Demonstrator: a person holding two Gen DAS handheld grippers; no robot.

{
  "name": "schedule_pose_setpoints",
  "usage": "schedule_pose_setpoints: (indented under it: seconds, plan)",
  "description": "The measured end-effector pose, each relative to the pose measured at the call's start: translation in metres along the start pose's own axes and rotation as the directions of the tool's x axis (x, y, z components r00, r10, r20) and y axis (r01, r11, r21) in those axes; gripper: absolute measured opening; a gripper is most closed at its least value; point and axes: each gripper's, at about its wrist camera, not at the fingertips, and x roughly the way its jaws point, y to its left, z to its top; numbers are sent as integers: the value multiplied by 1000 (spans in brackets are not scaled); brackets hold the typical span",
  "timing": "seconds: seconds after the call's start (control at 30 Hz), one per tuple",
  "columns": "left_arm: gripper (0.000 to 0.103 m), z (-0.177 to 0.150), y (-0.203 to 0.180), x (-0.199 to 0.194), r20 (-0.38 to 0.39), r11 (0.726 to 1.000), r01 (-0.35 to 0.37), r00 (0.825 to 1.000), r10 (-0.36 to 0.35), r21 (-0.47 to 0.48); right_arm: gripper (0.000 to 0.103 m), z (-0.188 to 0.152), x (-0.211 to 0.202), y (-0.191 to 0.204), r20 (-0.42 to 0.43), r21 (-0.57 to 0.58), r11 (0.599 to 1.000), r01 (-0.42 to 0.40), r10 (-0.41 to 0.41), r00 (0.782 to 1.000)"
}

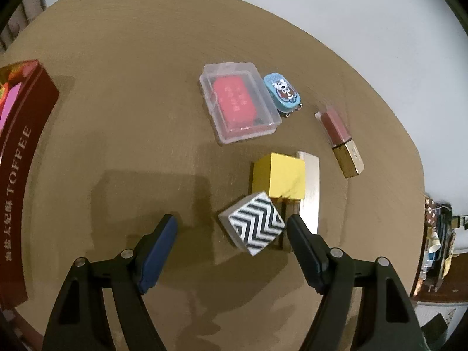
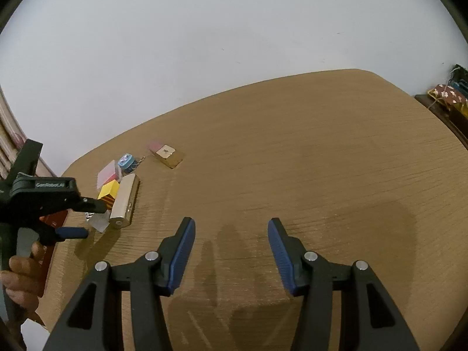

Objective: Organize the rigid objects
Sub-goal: 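Grasp the black-and-white zigzag cube with the left gripper, then carry the zigzag cube into the tin and open the left gripper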

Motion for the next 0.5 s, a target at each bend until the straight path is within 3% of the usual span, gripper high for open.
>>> schedule_pose_setpoints:
  seconds: [0.13, 0.2, 0.27, 0.33, 0.5]
  plan:
    - [73, 0, -3, 2, 8, 1000, -19, 1000, 19, 11, 53, 0, -3, 0, 2, 0, 1000, -4, 4, 1000]
    - [66, -1, -5, 3, 22, 999, -36, 999, 36, 18, 53, 0, -4, 0, 3, 1, 1000, -5, 5, 1000]
    - [44, -1, -6, 3, 32, 997, -71, 997, 70, 38, 53, 1, -4, 0, 1, 4, 1000, -4, 4, 1000]
    - [33, -2, -6, 2, 37, 992, -99, 995, 97, 72, 53, 1, -4, -1, -1, 6, 1000, -2, 2, 1000]
    - [29, -4, 0, -1, 42, 988, -63, 997, 58, 137, 53, 2, -3, -1, -6, 12, 1000, 3, -3, 1000]
